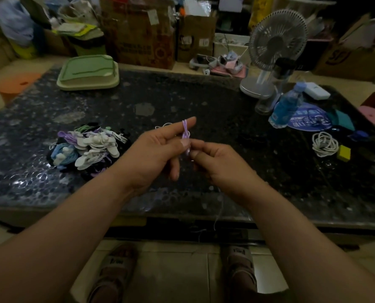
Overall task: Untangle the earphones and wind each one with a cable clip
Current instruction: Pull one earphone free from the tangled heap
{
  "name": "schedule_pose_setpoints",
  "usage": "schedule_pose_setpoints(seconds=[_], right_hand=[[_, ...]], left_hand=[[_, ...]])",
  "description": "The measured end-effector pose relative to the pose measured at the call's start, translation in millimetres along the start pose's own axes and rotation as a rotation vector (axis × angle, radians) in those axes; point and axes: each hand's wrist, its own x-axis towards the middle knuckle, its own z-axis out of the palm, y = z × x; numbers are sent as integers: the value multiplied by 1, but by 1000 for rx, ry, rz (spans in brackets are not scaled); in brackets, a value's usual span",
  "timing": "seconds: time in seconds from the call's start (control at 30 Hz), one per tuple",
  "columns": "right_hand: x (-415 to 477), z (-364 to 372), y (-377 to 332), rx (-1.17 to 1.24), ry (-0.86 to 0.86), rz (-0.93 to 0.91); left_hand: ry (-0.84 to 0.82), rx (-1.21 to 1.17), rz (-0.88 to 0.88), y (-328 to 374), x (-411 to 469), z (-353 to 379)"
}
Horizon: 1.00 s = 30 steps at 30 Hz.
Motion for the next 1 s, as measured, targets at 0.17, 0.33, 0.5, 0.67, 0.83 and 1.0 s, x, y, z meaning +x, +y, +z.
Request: schedule_pose_setpoints(seconds=[0.17, 0.33, 0.5, 0.67, 0.83, 1.0], right_hand=[[-7, 6, -3, -252, -32, -111], [-9, 1, -3, -414, 11, -161], [-7, -17, -8, -440, 135, -218], [-8, -36, -19, -184, 115, -240], [-2, -42, -10, 69, 87, -136], [-2, -30, 0, 113, 41, -69]], left_hand=[[56, 18, -3, 0, 1, -1], [52, 356, 11, 1, -4, -4], [-174, 568, -64, -4, -4, -7], [-433, 549, -124, 2, -11, 2], [-431, 172, -113, 11, -14, 8], [-261, -97, -92, 11, -10, 9]])
